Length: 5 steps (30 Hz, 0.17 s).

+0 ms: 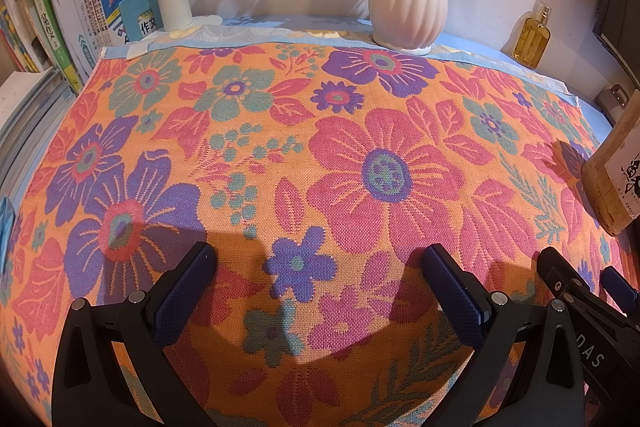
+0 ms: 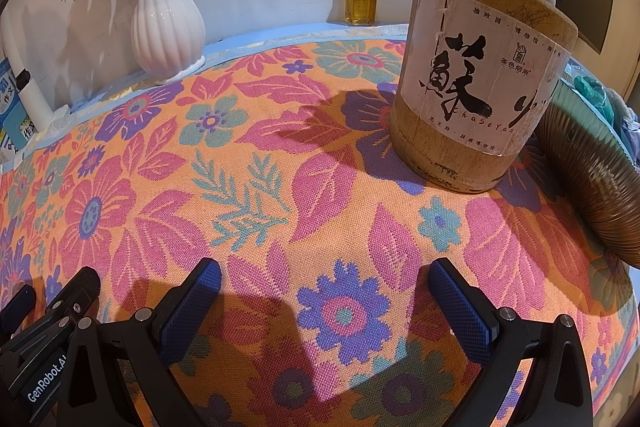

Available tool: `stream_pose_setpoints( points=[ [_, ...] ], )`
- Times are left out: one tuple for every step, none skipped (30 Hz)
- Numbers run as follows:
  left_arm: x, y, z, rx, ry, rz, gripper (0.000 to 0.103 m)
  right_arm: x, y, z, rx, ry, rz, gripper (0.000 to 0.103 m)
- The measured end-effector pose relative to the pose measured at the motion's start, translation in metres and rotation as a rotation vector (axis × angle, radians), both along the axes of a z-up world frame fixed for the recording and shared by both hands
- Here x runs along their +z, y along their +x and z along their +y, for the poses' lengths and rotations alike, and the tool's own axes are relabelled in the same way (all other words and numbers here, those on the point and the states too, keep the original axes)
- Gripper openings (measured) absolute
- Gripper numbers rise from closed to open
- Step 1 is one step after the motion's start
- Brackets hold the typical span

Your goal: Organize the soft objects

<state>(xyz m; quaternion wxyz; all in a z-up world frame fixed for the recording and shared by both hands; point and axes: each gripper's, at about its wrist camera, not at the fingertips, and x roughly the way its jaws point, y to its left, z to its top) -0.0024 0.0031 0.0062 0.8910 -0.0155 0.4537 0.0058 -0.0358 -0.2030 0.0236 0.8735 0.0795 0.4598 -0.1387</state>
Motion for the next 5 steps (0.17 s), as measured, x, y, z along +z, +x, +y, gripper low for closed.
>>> stream_pose_setpoints(
  points=[
    [-0.0010,0.0014,0.0003,0.000,0.000,0.000,0.103,0.0002,-0.0002,-0.0005,0.000,0.000,0.000,0.103],
    [-0.0010,0.0013,0.0003,0.000,0.000,0.000,0.103,0.0000,0.0001,0.0001,0.000,0.000,0.000,0.103],
    [-0.0006,0.0008,0.0002,0.000,0.000,0.000,0.103,0.0000,0.0000,0.0000,0.000,0.000,0.000,0.103],
    [-0.0010,0.0013,0.0003,0.000,0.000,0.000,0.103,0.0000,0.0001,0.0001,0.000,0.000,0.000,0.103],
    [-0.0010,0.0013,0.0003,0.000,0.000,0.000,0.103,-0.0001,0.0001,0.0000,0.000,0.000,0.000,0.103]
  ],
)
